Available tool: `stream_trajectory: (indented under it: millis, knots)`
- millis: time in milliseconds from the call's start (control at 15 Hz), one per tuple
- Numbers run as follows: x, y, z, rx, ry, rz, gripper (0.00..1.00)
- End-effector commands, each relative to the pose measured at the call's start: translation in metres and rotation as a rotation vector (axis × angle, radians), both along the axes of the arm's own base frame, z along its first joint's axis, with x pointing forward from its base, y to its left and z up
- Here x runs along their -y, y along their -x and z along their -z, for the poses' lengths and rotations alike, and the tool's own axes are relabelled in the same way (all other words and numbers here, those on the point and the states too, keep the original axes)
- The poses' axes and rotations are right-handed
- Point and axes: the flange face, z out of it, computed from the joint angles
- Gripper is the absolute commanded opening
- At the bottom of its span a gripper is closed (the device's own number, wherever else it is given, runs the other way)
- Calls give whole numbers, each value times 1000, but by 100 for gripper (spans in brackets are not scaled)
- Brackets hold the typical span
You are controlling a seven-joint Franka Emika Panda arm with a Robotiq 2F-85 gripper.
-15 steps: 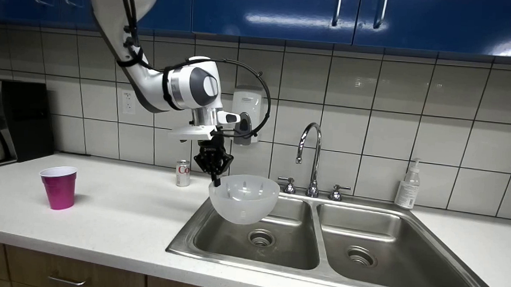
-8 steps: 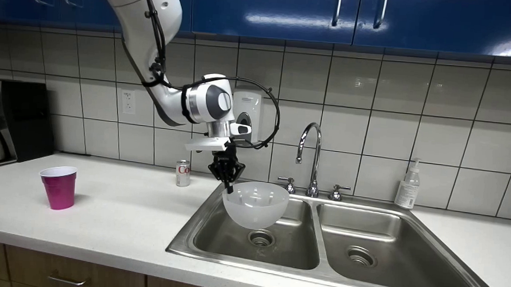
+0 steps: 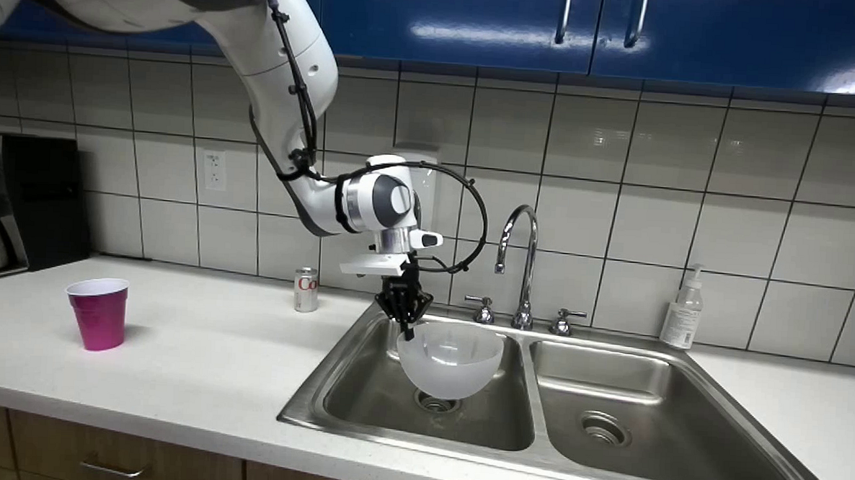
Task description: Move the bowl to the left sink
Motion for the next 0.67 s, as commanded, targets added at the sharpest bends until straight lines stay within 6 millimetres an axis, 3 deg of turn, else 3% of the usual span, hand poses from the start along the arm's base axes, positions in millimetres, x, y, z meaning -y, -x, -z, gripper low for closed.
stream_trajectory:
  millis: [0, 600]
  knots:
    - [20, -18, 21, -2, -9, 18, 1]
    - [42, -28, 90, -32, -55, 81, 1]
